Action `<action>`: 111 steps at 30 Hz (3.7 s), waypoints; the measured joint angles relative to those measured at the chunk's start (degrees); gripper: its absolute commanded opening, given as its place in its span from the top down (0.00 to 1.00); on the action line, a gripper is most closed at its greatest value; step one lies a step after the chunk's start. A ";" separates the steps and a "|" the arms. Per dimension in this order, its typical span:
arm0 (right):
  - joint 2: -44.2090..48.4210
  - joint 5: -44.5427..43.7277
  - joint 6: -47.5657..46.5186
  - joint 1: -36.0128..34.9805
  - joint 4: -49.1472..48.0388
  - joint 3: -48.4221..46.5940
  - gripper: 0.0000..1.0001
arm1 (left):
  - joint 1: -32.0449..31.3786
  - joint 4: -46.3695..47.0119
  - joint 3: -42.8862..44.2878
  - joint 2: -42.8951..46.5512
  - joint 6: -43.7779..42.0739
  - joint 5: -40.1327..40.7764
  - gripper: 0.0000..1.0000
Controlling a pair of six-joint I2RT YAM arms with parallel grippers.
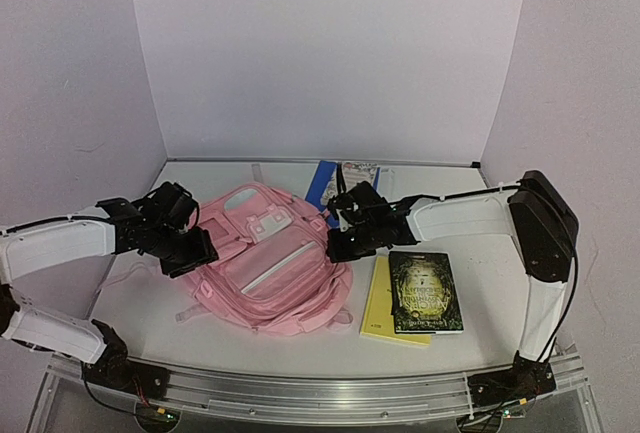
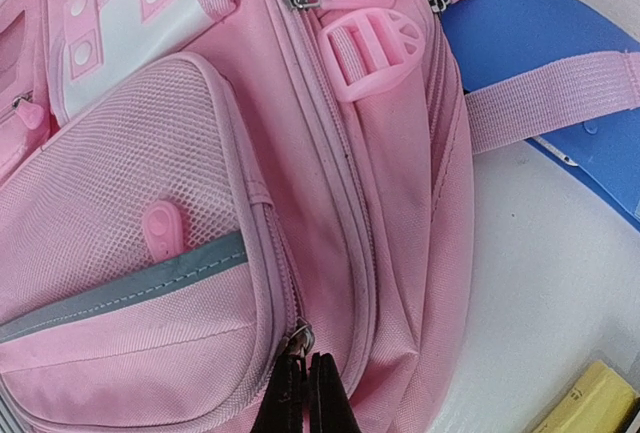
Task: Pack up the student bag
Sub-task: Zip the student bag at the center of the board.
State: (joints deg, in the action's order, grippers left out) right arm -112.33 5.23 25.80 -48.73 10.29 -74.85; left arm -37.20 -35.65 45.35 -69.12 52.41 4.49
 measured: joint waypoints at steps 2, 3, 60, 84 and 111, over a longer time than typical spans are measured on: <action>0.00 0.10 0.00 0.00 -0.06 0.02 1.00 | 1.76 -0.42 -2.28 0.67 1.07 -0.79 0.37; 0.00 0.17 0.00 0.00 -0.13 0.04 1.00 | 2.34 -0.26 -3.75 0.76 1.60 -1.55 0.37; 5.66 12.03 9.80 -7.18 -14.25 12.32 1.00 | -24.85 28.70 -3.02 -13.54 -47.47 0.40 0.47; 6.19 11.43 10.73 -6.80 -16.32 14.15 1.00 | -26.72 39.39 -1.85 -22.14 -52.26 11.19 0.96; 7.19 10.83 0.97 -1.41 -11.89 7.58 0.87 | -27.11 42.84 -7.36 -13.14 -44.32 12.60 1.00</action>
State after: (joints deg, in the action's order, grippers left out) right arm -105.14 16.06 26.77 -50.14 -1.60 -67.27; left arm -64.31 7.19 37.99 -82.26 8.09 17.09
